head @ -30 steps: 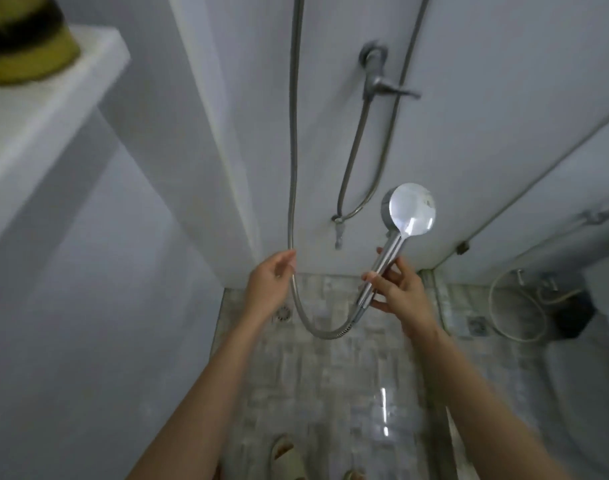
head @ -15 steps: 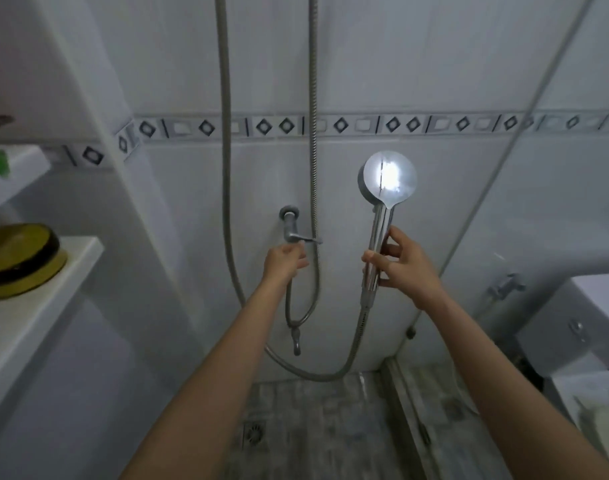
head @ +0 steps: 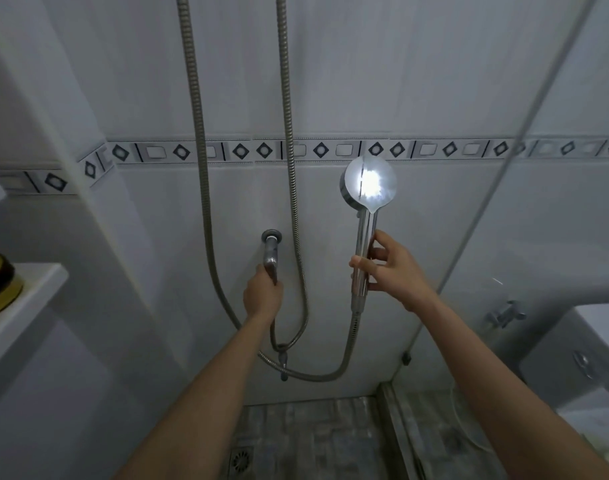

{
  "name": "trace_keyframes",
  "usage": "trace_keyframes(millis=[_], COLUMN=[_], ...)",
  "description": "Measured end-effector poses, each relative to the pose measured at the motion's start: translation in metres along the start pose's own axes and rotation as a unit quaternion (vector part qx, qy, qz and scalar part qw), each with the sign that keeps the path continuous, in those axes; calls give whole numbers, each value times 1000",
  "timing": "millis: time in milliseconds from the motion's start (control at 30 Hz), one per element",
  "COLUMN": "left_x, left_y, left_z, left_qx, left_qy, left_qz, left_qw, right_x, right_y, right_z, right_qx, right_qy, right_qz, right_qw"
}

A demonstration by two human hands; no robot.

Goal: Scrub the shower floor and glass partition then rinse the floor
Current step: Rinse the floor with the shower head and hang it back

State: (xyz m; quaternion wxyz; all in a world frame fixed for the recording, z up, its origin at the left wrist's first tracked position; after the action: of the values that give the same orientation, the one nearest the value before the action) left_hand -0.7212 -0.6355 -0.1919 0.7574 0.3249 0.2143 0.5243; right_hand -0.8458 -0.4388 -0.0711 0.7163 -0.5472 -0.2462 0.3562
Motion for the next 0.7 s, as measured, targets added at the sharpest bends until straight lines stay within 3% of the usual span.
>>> trace_keyframes(millis=[100,200,300,367,467,533,700], left_x=[5,6,20,44,95,107,76], left_y=[-3,-5,-14,-18,-28,-41,-88], left_z=[7,3,-14,-33,-52,-58,-23], left_qx=[-109,-142,-213,-221,-184,-213,-367], left_qy=[40,-1,-155,-290,-456,-466,-358], left_qz=[-73,-31,12,-82,-226,-234,-171], left_qw=[990,989,965,928,841,827,841], right_x=[0,3,7,10,14,17,27], right_y=[1,0,-9,-21,-45,-60,-83], right_z=[2,3,6,8,15,23,46], right_qx=[-12,-17,-45,-80,-104,-120,-130], right_qy=[-2,1,17,32,55,67,97], right_qz=[-3,0,14,33,77,105,112], right_qw=[1000,1000,999,996,990,985,981])
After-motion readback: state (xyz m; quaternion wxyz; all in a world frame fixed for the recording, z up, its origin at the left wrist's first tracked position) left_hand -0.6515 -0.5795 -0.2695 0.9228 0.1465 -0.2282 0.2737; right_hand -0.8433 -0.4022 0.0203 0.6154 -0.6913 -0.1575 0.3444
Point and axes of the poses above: each hand's wrist, its own x-axis away from the middle knuckle, its own z-axis out of the back of the hand, y = z × x, the point moved 1 cm from there along -x, towards the middle knuckle, and after that the axes turned 1 degree about z, right-handed, at the moved point
